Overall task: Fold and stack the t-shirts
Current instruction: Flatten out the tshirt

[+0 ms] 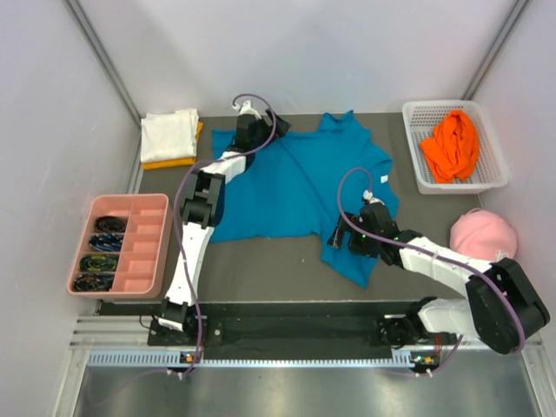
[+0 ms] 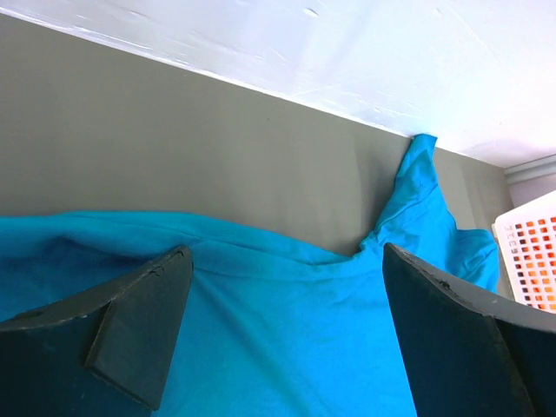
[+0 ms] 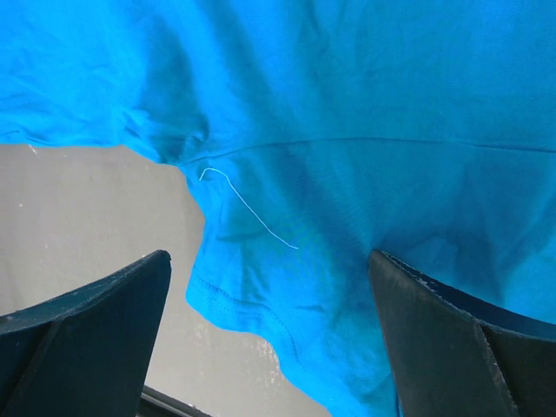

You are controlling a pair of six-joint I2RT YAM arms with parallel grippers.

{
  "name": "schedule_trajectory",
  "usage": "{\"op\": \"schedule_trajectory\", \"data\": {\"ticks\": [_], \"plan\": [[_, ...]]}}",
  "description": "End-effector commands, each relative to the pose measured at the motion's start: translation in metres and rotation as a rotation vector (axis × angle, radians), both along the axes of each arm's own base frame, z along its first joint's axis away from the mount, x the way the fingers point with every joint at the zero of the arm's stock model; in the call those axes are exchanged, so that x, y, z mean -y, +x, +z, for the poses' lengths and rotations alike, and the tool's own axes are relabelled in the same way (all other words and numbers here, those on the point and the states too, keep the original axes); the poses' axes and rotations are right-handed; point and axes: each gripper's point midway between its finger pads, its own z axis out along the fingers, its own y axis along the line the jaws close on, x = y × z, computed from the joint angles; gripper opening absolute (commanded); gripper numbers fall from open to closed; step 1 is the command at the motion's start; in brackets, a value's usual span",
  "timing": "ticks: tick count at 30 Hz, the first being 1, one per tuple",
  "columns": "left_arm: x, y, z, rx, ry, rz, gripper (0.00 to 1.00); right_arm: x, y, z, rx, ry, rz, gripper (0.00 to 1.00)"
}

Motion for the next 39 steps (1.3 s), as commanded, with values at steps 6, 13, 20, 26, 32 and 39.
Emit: {"op": "schedule_trajectory", "data": {"ticks": [6, 13, 20, 26, 32, 39], "plan": [[-0.018, -0.009, 0.023, 0.026, 0.014, -0.043, 0.96, 0.0, -0.012, -0.015, -0.056, -0.021, 0.015, 0.97], [-0.031, -0.029, 0.116, 0.14, 0.001, -0.088, 0.98, -0.002, -0.009, -0.004, -0.023, -0.006, 0.027, 0.97], [-0.051, -0.086, 0.179, 0.184, 0.042, -0.072, 0.98, 0.002, 0.003, 0.028, 0.072, -0.031, 0.03, 0.97], [-0.054, -0.161, 0.137, 0.031, 0.108, -0.048, 0.98, 0.011, 0.023, 0.054, 0.146, -0.098, -0.003, 0.97], [-0.059, -0.25, 0.056, -0.154, 0.268, -0.042, 0.98, 0.037, 0.047, 0.074, 0.2, -0.259, -0.099, 0.97], [-0.092, -0.319, -0.009, -0.321, 0.354, 0.024, 0.98, 0.065, 0.073, 0.064, 0.158, -0.31, -0.186, 0.96]]}}
